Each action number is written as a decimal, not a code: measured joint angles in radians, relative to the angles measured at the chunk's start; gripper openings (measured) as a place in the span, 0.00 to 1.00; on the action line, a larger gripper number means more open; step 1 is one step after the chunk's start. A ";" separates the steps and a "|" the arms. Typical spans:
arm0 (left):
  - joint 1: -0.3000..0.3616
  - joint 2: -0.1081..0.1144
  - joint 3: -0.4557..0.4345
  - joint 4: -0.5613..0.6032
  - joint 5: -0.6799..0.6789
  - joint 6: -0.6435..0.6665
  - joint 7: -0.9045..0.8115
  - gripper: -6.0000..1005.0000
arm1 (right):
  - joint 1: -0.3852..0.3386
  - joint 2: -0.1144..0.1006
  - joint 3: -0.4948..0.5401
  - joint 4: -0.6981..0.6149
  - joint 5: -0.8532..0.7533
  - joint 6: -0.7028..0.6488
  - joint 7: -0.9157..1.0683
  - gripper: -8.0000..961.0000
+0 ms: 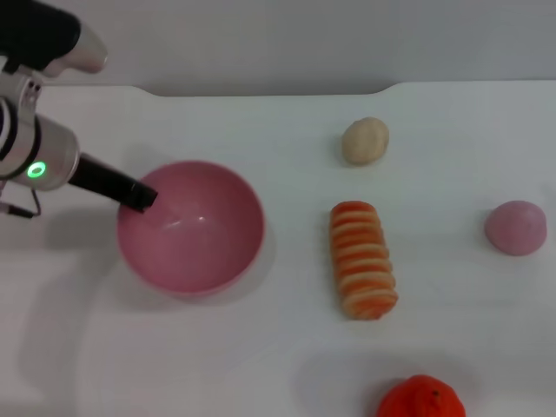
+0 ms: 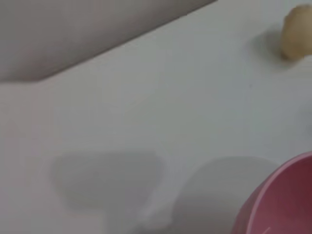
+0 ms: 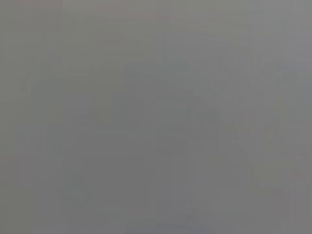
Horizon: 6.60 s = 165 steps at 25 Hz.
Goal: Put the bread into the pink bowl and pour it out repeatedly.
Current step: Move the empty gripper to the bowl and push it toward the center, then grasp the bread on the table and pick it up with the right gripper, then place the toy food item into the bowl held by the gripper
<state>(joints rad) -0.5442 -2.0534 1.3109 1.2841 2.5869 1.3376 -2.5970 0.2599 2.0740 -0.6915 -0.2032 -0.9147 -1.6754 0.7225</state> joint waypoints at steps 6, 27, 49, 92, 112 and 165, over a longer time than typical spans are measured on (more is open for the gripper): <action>-0.068 0.002 -0.001 0.008 0.007 0.061 0.012 0.05 | 0.048 -0.002 0.000 -0.046 -0.160 0.040 0.043 0.49; -0.031 -0.005 0.004 0.021 -0.002 0.029 0.017 0.05 | 0.138 0.001 -0.183 -0.857 -0.717 0.403 0.854 0.49; -0.040 -0.004 0.008 0.029 -0.004 0.046 0.017 0.05 | 0.492 -0.010 -0.428 -1.332 -1.630 -0.108 1.521 0.50; 0.006 -0.007 0.065 0.046 -0.054 0.052 0.019 0.05 | 0.562 0.005 -0.850 -0.713 -1.557 0.345 1.491 0.70; 0.005 -0.008 0.080 0.046 -0.056 0.051 0.017 0.05 | 0.542 0.005 -0.898 -0.705 -1.563 0.404 1.462 0.54; 0.011 -0.005 0.090 0.038 -0.067 0.058 0.017 0.05 | 0.285 0.014 -0.807 -1.379 -1.529 0.449 1.503 0.15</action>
<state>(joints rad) -0.5329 -2.0585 1.4007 1.3221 2.5204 1.3954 -2.5802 0.5451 2.0876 -1.4982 -1.5819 -2.4439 -1.2267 2.2253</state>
